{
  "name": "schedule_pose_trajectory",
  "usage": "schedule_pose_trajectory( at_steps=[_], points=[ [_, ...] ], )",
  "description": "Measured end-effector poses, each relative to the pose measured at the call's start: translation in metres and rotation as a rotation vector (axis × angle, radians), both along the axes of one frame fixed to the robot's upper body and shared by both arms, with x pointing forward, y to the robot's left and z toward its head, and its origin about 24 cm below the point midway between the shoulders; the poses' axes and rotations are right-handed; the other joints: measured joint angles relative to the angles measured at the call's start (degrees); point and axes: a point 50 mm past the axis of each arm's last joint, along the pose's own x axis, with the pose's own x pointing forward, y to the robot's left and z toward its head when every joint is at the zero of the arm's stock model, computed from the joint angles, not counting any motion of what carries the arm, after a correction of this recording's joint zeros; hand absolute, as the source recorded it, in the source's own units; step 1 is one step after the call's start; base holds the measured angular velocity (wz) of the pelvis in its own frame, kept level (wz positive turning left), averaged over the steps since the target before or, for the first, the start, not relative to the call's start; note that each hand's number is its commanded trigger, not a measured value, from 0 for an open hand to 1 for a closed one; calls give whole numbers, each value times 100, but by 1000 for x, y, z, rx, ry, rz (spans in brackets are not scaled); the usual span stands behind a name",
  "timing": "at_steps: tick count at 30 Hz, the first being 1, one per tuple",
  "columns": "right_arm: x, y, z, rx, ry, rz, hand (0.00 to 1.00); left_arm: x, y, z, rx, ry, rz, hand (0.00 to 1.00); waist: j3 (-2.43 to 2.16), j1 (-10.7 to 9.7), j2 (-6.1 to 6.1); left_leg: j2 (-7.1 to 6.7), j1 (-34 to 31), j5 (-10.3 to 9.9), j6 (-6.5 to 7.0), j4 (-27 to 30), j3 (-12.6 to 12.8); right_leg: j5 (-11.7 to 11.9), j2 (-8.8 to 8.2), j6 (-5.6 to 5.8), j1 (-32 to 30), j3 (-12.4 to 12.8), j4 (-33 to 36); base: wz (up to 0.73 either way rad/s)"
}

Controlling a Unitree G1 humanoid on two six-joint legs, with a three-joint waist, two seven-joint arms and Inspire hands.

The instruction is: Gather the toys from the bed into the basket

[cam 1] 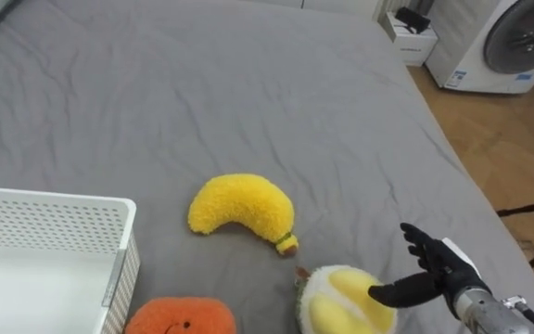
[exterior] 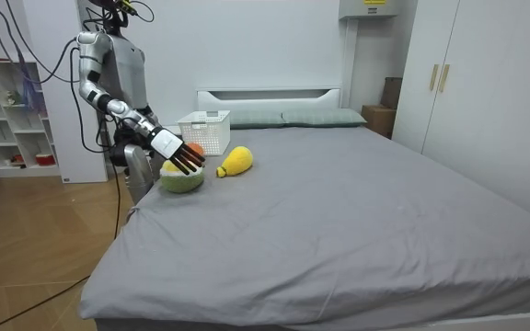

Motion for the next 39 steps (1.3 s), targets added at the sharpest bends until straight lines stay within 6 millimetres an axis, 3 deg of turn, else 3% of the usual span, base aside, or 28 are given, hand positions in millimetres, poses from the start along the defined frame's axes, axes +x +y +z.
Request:
schedule_pose_trajectory(
  at_steps=[9,18,25,31,39],
  points=[
    [1,5,1,31,19,49,0,0,0,0,-1,2,1,0,10,18,90,9,64,0,-1,-20,53,19,11,-11,1,42,-28,-2],
    [8,25,8,78,11,187,0,-1,-2,-1,-6,18,-4,0,-32,22,130,9,70,2,0,-28,64,26,9,-8,13,54,18,0],
    [4,35,0,55,69,246,0,2,-5,-2,-17,16,16,0,-14,32,170,6,65,1,1,-4,53,25,-1,-7,17,38,32,1],
    [-10,30,-21,16,170,209,0,9,-7,-2,-18,5,-10,0,3,161,159,3,60,1,1,3,4,22,-11,-3,0,-52,15,3],
    [-15,27,-29,-28,207,210,0,14,-6,-1,-13,-10,-16,0,1,159,103,-10,-36,1,1,15,-122,20,-32,2,12,-188,-68,9]
  ],
)
